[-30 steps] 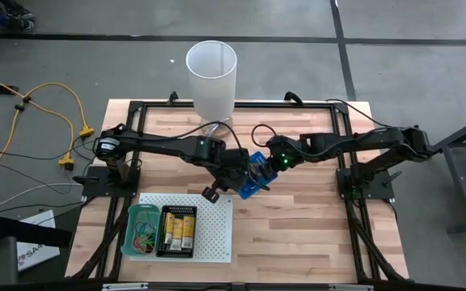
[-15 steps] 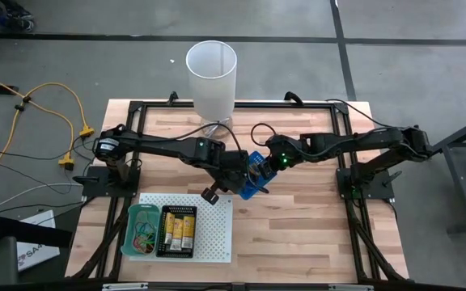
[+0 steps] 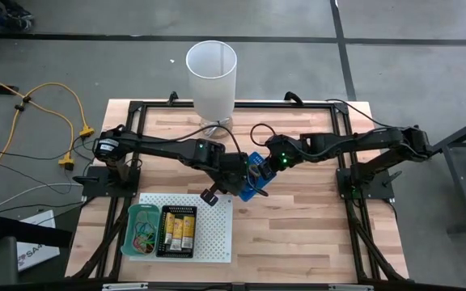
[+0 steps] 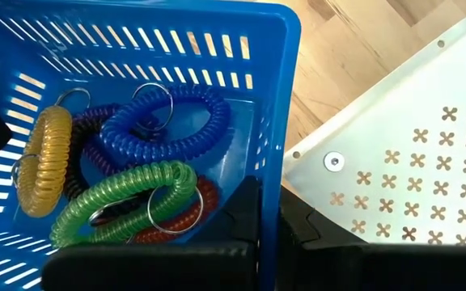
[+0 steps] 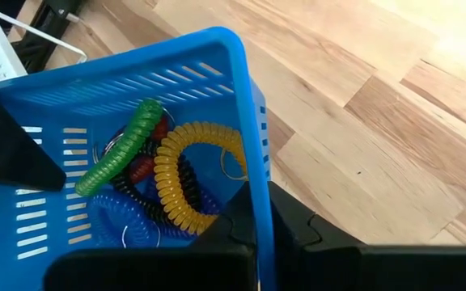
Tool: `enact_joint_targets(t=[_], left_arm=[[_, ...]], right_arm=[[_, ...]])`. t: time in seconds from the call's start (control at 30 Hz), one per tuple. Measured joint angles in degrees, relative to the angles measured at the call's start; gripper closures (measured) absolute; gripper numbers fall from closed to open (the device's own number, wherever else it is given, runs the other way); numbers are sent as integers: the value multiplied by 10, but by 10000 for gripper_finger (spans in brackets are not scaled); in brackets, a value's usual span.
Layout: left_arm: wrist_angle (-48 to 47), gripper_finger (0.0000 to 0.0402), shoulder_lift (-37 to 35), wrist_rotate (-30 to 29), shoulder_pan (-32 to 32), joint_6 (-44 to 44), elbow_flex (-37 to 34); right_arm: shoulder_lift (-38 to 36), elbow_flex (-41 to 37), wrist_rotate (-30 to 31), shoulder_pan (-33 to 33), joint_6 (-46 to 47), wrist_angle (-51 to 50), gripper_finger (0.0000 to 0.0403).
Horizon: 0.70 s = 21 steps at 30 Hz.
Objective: Pick & Place Office Desk Supplies
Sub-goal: Put the blue bin on the shelf
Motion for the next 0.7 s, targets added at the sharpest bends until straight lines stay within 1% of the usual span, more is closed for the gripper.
enact_joint_targets(t=[0.2,0.7], left_arm=[[-2,401,0,1,0,-2,0],[-3,401,0,10,0,-2,-1]], right_arm=[[0,0,-10,0,0,16,399],[0,0,-13,0,-4,21,399]])
